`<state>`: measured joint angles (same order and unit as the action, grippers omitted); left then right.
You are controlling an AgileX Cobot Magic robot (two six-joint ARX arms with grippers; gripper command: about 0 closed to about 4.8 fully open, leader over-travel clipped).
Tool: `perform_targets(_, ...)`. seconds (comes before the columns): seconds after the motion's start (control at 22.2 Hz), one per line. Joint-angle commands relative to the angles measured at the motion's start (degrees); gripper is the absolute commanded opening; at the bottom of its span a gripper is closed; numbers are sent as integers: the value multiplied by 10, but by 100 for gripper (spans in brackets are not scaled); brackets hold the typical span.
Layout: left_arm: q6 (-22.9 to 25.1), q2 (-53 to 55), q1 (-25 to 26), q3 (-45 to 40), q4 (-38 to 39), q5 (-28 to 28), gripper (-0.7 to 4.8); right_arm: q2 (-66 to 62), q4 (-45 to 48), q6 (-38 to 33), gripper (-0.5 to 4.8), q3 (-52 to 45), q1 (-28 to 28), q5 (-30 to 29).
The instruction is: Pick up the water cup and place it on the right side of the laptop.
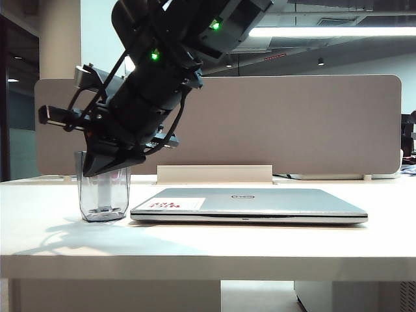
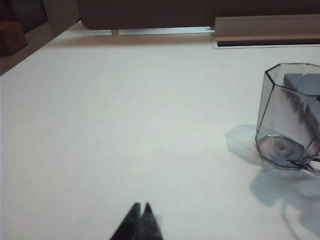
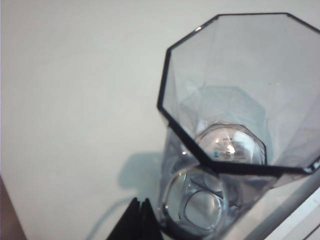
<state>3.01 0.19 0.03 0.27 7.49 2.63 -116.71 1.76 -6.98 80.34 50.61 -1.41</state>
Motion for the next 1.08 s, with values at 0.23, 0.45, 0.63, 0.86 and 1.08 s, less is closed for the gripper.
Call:
perform_targets(0.23, 0, 0, 1, 2, -9, 2, -4, 2, -16, 1, -9, 2, -16, 30)
perform_targets(0.45, 0, 0, 1, 2, -9, 2, -4, 2, -28, 1, -9, 2, -31, 30)
perform_targets(0.63, 0, 0, 1, 2, -9, 2, -4, 2, -29, 1, -9, 2, -41, 33)
perform_targets(0.86, 0, 0, 1, 2, -9, 2, -4, 2, -27, 2, -9, 2, -56, 50)
perform_targets(1.08, 0, 0, 1, 2, -9, 2, -4, 2, -9, 2, -9, 2, -72, 52)
